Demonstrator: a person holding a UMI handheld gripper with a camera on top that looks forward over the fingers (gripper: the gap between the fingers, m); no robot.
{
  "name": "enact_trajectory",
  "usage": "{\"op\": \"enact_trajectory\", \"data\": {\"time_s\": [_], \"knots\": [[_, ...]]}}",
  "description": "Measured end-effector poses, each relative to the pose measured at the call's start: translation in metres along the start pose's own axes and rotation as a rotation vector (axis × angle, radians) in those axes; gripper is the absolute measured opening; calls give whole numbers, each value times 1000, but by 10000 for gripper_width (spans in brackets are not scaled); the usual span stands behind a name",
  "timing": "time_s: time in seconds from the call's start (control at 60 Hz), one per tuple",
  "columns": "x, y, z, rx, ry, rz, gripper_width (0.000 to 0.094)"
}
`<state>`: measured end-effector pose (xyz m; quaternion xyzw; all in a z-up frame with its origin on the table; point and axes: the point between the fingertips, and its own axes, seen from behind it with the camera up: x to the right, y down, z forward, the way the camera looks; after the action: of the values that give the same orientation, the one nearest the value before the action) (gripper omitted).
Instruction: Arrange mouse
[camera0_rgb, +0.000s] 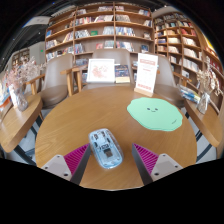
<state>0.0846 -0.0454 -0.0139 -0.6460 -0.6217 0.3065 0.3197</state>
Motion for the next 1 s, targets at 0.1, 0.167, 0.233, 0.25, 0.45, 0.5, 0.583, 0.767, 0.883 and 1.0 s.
{"op": "enact_trajectory", "data": {"time_s": [0.1,0.167,0.233,0.25,0.45,0.5,0.583,0.767,0.883,1.0], "knots": [[7,-12,18,-6,7,11,840],[11,-14,21,-11,14,14,796],[13,-16,22,-9,21,11,695],[12,-17,23,-7,17,10,629],[19,-36,15,-2,-2,16,416],[27,-59,6,33,-2,19,417],[52,-104,-3,98,10,24,418],[145,-180,32,173,116,30,416],[181,-167,77,108,109,84,416],[201,-135,113,42,98,117,426]]}}
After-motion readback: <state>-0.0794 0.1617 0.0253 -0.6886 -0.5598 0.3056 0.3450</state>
